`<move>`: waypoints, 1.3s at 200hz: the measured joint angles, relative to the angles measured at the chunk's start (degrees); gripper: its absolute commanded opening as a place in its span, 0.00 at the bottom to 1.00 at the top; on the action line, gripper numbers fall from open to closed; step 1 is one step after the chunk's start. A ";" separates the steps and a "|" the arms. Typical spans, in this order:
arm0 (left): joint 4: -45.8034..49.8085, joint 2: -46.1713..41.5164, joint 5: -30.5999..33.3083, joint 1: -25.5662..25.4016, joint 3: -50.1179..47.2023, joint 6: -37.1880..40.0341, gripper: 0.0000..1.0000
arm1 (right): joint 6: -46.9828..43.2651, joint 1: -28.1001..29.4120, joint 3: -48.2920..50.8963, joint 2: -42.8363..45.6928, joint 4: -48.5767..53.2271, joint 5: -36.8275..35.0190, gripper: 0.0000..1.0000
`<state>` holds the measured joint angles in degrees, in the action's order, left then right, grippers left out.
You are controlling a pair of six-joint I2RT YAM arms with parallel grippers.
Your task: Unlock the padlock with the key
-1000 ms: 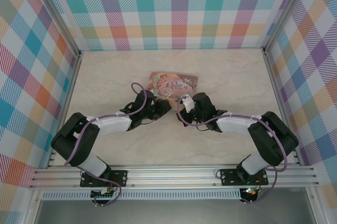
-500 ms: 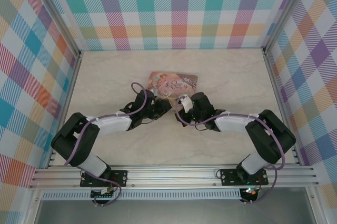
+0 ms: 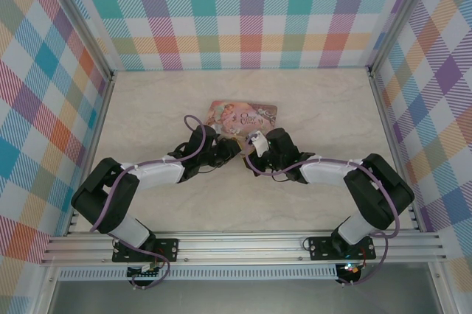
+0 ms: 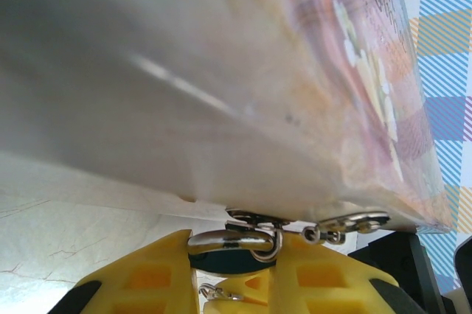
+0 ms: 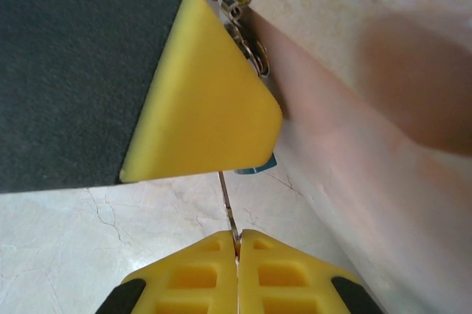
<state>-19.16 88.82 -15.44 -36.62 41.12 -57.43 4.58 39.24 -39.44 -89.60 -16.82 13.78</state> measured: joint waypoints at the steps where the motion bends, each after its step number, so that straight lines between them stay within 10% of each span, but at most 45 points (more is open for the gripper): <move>1: 0.02 0.00 0.00 0.00 0.00 0.00 0.11 | 0.00 0.00 0.00 0.00 0.04 -0.04 0.08; 260: -0.44 0.00 0.07 0.00 0.00 -0.24 0.10 | 0.52 -0.15 0.17 0.94 -0.24 -2.91 0.08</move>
<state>-19.59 88.82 -15.38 -36.62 41.12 -57.67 5.10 39.09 -39.27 -88.66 -17.06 10.87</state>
